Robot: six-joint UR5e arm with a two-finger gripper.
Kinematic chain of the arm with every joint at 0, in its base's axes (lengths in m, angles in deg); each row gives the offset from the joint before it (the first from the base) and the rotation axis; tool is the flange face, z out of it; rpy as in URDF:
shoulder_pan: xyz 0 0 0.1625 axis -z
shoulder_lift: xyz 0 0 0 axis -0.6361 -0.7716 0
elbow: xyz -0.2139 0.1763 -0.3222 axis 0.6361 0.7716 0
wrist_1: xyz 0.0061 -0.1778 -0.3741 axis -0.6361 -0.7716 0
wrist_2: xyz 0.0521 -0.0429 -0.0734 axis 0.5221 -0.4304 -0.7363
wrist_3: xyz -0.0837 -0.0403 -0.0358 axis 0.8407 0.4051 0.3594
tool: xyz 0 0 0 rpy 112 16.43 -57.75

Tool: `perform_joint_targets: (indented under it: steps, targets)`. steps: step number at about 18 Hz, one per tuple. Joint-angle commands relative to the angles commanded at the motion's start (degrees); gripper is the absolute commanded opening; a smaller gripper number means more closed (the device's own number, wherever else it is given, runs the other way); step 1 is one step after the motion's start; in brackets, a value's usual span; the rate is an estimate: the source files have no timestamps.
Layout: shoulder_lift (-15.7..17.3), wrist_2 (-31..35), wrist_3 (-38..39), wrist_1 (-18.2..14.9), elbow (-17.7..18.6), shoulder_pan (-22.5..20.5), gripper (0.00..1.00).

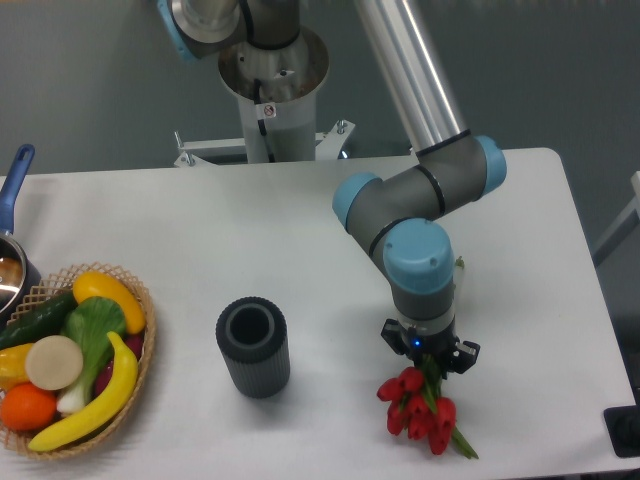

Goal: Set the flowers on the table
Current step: 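Carry the red tulip bunch in the gripper and lower it onto the table, then open the gripper to release the tulips and lift it away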

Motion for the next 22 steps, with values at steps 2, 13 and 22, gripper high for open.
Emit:
perform_joint_targets:
  steps: [2,13,22]
  targets:
    - [0.62,0.0,-1.6,0.0,-0.09,0.0,1.0]
    - [9.57,-7.36,-7.82,-2.18,-4.13,-8.34,1.0]
    - [16.26,-16.69,-25.24,-14.76,-3.17,-15.9,1.0]
